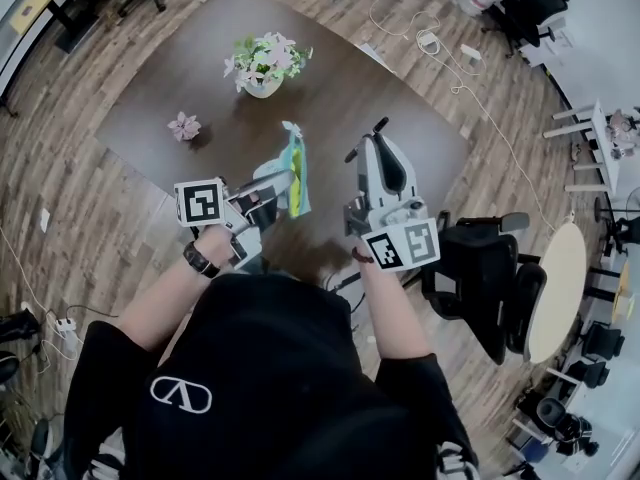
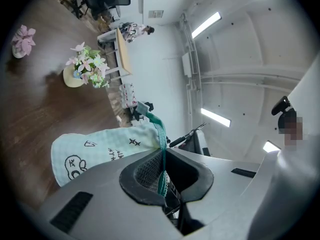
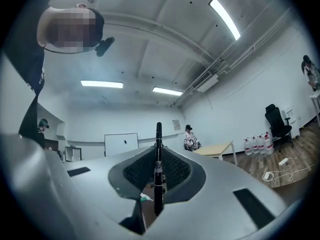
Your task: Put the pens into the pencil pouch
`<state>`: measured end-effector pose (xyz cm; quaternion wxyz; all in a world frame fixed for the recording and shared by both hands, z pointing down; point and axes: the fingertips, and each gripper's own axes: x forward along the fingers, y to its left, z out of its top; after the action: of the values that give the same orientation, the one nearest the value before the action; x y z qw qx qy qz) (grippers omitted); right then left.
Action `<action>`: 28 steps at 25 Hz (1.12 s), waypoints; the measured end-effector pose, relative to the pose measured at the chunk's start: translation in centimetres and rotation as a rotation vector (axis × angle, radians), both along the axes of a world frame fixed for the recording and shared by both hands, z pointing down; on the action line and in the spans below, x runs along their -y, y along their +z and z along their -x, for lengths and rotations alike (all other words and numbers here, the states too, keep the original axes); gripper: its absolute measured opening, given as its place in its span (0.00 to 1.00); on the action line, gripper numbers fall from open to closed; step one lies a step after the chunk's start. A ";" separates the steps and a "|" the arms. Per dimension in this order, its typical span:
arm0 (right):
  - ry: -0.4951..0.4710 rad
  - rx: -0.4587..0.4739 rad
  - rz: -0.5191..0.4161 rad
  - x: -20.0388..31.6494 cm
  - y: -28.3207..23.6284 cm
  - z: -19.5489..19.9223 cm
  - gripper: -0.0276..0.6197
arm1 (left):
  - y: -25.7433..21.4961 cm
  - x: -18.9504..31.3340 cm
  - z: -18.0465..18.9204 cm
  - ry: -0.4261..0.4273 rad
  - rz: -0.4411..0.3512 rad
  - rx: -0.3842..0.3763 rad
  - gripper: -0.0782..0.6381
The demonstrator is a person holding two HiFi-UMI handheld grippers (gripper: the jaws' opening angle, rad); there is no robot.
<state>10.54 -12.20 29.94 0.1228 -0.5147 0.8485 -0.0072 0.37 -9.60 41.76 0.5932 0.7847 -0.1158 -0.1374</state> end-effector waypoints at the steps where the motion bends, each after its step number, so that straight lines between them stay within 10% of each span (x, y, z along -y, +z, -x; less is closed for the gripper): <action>1: -0.021 0.016 -0.006 0.0 -0.3 0.9 0.11 | 0.0 0.1 -0.1 0.001 0.002 -0.003 0.13; 21: -0.271 0.061 0.032 -0.5 2.2 7.9 0.11 | -4.2 1.8 0.2 -0.015 -0.050 -0.085 0.13; 28: -0.317 0.005 0.031 -0.9 2.4 8.1 0.26 | -4.3 2.8 0.5 -0.029 -0.054 -0.080 0.13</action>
<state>2.45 -11.34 32.33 0.1142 -0.3762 0.9186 -0.0408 -0.14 -12.41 37.42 0.5738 0.7926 -0.0997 -0.1807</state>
